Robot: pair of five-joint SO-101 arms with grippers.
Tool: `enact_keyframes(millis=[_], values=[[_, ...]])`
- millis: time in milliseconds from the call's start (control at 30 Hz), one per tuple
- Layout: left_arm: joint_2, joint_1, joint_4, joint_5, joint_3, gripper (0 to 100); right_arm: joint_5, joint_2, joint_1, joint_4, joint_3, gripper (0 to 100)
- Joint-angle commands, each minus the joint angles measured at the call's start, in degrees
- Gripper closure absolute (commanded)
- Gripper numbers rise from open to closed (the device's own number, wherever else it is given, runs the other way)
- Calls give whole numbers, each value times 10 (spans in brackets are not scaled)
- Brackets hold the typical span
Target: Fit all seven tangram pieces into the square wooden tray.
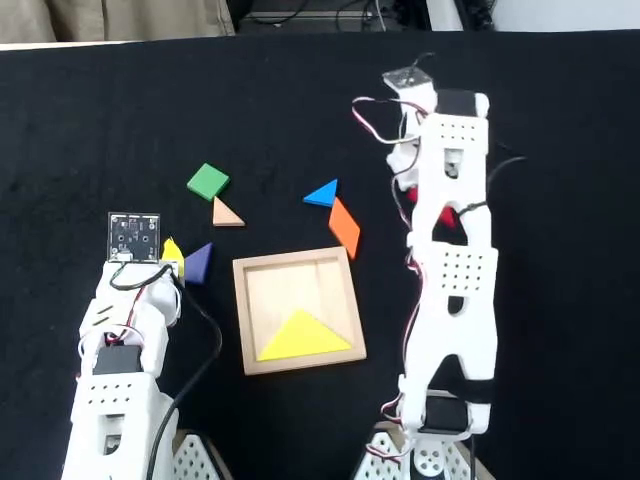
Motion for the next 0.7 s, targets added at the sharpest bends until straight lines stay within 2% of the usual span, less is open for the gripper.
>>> enact_keyframes(millis=[0,300,667], values=[[-6,7,-13,-4,-4,884,-1,-36,-32,14,8,678],[-6,7,-13,-4,-4,884,-2,31,-34,-4,-8,678],[-6,7,-13,-4,-4,884,3,84,-4,17,-78,678]])
